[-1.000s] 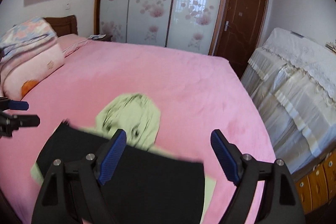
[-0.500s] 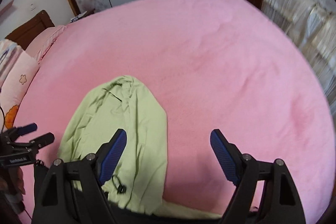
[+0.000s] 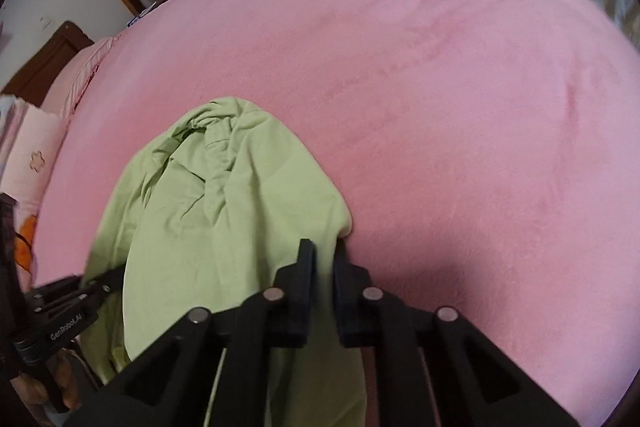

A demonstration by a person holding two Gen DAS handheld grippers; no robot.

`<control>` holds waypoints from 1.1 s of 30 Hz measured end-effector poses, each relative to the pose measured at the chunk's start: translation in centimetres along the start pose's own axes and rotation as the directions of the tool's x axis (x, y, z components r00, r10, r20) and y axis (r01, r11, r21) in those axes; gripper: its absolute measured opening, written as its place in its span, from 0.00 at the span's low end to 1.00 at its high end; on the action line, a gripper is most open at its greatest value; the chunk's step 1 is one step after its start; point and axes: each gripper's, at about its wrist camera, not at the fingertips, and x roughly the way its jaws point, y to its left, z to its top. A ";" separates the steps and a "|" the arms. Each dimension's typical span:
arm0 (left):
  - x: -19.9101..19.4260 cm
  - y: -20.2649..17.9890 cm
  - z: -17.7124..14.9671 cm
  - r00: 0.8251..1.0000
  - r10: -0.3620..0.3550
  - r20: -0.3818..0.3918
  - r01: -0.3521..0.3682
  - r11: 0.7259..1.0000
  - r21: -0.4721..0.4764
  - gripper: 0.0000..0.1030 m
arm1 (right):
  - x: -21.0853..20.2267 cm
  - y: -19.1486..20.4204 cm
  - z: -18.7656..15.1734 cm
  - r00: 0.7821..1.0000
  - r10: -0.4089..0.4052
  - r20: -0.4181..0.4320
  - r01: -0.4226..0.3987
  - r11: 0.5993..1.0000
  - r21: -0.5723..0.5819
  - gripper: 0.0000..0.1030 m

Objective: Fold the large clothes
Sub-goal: 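Grasp the green hood with both tools and fold it onto the bundle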

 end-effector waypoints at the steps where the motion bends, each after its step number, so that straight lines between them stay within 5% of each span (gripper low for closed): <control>1: -0.5 -0.4 -0.3 1.000 0.018 0.021 -0.018 1.000 0.022 0.04 | -0.7 0.5 -0.3 1.000 -0.011 0.025 0.012 1.000 -0.024 0.03; 5: -4.8 -0.3 -2.1 0.992 0.031 0.119 -0.034 0.999 0.018 0.04 | -6.2 2.0 -1.7 0.986 0.021 0.164 -0.008 0.997 -0.079 0.03; 12: -15.8 1.4 -11.7 0.956 -0.055 0.288 0.042 0.998 0.049 0.04 | -19.7 3.7 -10.7 0.881 0.152 0.449 -0.026 0.961 -0.276 0.03; 15: -18.1 2.5 -17.5 0.956 -0.102 0.276 0.092 0.994 0.051 0.07 | -22.4 3.5 -15.7 0.859 0.149 0.490 0.010 0.952 -0.307 0.03; 16: -18.2 2.9 -20.2 0.961 -0.111 0.252 0.103 0.994 0.047 0.09 | -22.8 3.5 -18.0 0.861 0.130 0.492 0.039 0.947 -0.318 0.06; 21: -17.1 4.2 -28.2 0.981 -0.123 0.150 0.126 0.992 -0.011 0.56 | -21.4 3.7 -27.1 0.899 -0.006 0.439 0.190 0.907 -0.375 0.29; 26: -16.0 5.7 -34.0 0.996 -0.085 0.035 0.087 0.994 -0.061 0.59 | -19.4 2.0 -32.7 0.956 -0.093 0.276 0.197 0.906 -0.375 0.30; 33: -20.2 3.7 -37.5 0.995 -0.002 0.096 0.008 0.998 -0.063 0.72 | -22.2 2.0 -34.8 0.981 -0.049 0.188 0.105 0.947 -0.303 0.30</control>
